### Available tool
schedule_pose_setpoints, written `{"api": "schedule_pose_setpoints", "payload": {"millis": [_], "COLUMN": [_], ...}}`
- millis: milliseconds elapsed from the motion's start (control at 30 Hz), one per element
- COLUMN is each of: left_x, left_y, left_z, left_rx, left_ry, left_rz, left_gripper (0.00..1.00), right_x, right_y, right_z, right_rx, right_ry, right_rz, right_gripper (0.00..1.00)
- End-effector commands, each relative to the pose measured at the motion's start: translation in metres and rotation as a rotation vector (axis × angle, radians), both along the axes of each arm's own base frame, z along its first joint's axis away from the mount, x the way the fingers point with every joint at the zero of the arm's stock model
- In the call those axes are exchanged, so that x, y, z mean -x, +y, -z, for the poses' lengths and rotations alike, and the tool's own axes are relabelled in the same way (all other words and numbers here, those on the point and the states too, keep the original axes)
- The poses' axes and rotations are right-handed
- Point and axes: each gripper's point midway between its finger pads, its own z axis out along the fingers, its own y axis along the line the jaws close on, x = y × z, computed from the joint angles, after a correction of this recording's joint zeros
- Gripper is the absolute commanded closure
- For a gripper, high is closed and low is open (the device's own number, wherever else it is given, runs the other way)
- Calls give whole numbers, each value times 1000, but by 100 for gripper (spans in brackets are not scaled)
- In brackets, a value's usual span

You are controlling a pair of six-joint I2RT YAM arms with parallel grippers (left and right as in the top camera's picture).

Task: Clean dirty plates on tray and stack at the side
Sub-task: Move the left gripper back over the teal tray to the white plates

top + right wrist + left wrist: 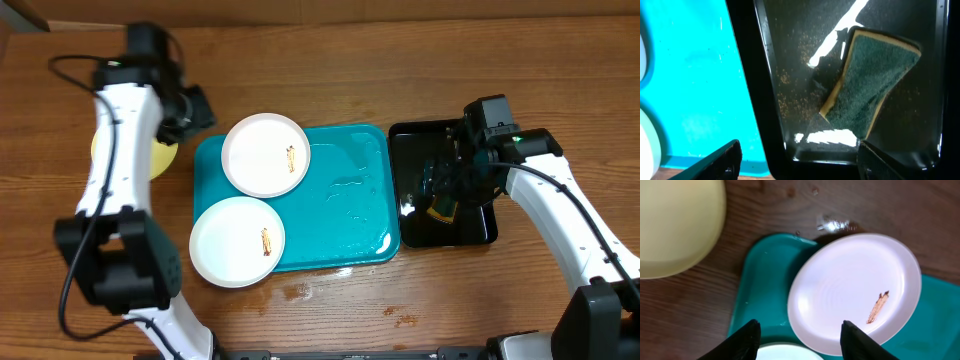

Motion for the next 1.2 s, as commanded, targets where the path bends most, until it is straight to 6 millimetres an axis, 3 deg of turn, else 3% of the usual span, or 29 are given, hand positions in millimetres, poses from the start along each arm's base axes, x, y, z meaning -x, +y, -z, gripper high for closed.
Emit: {"api": "schedule_pose_setpoints", "payload": {"millis": [0,233,400,467,700,933,1067,1167], "left_x": [5,5,8,9,15,27,22,13], "left_y": [-10,-18,-26,-35,-96,-147,-160,-155], "left_z": [41,100,126,126,118,117,111,87], "left_rx": [-43,-40,-3,33,217,222,179,148], "left_ry": [78,178,231,231,210,220,194,180], "left_rz": [50,69,84,111,317,435,476,461], "left_gripper": [46,47,61,66,64,60,54,53], "right_x": [-4,-5,-8,-7,-5,1,3,3], "right_y": [2,2,3,3,2,1,0,0], "right_z": [-5,-6,-6,-6,-5,-4,-4,-4], "right_rx": [-4,-5,-6,-6,-5,1,5,5], "right_ry": [-14,-21,-31,-30,-19,5,12,12], "right_rz": [-2,-2,-2,-2,-2,-5,-4,-5], "right_gripper": [25,25,25,25,25,22,18,14]}}
